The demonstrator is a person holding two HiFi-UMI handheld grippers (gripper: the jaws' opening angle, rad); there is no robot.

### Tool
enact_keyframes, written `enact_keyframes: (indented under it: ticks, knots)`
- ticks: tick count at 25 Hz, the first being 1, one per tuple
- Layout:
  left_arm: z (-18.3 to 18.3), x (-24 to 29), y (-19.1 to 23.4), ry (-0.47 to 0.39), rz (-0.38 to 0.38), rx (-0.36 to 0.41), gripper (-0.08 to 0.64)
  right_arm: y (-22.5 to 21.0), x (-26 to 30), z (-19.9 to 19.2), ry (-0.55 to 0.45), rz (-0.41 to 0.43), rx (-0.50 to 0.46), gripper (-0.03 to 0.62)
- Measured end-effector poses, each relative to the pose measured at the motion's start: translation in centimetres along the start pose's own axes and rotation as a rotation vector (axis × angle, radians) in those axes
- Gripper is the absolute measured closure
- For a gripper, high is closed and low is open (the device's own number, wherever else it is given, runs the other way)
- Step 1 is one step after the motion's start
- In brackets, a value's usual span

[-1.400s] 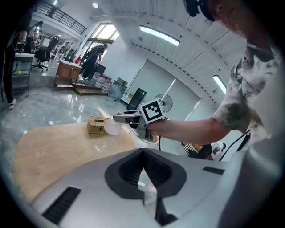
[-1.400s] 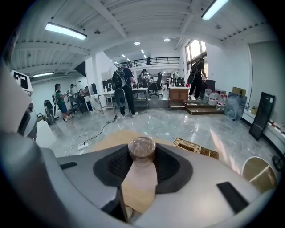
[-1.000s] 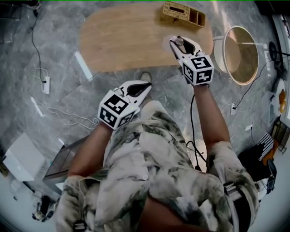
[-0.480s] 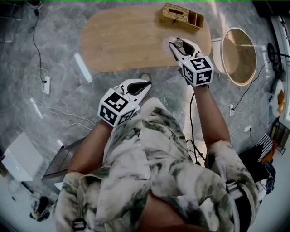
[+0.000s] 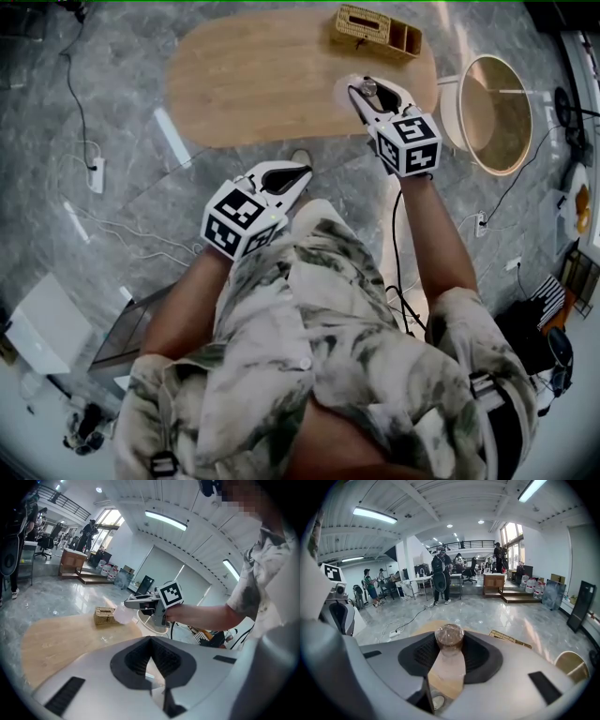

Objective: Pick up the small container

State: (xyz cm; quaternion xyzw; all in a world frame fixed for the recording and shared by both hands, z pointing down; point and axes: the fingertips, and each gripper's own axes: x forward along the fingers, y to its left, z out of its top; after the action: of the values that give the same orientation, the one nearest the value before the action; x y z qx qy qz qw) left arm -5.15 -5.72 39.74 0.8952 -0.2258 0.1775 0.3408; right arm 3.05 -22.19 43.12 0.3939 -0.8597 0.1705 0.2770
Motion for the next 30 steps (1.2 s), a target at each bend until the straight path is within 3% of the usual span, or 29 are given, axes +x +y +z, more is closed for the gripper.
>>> enact_keyframes:
  ticks: [30]
  knots:
    - [1.7,2.4,3.1,0.012,0.032,-0.042,0.538,-2.3,3.9,-0.7,0.041,0.047,-0.030,0.436]
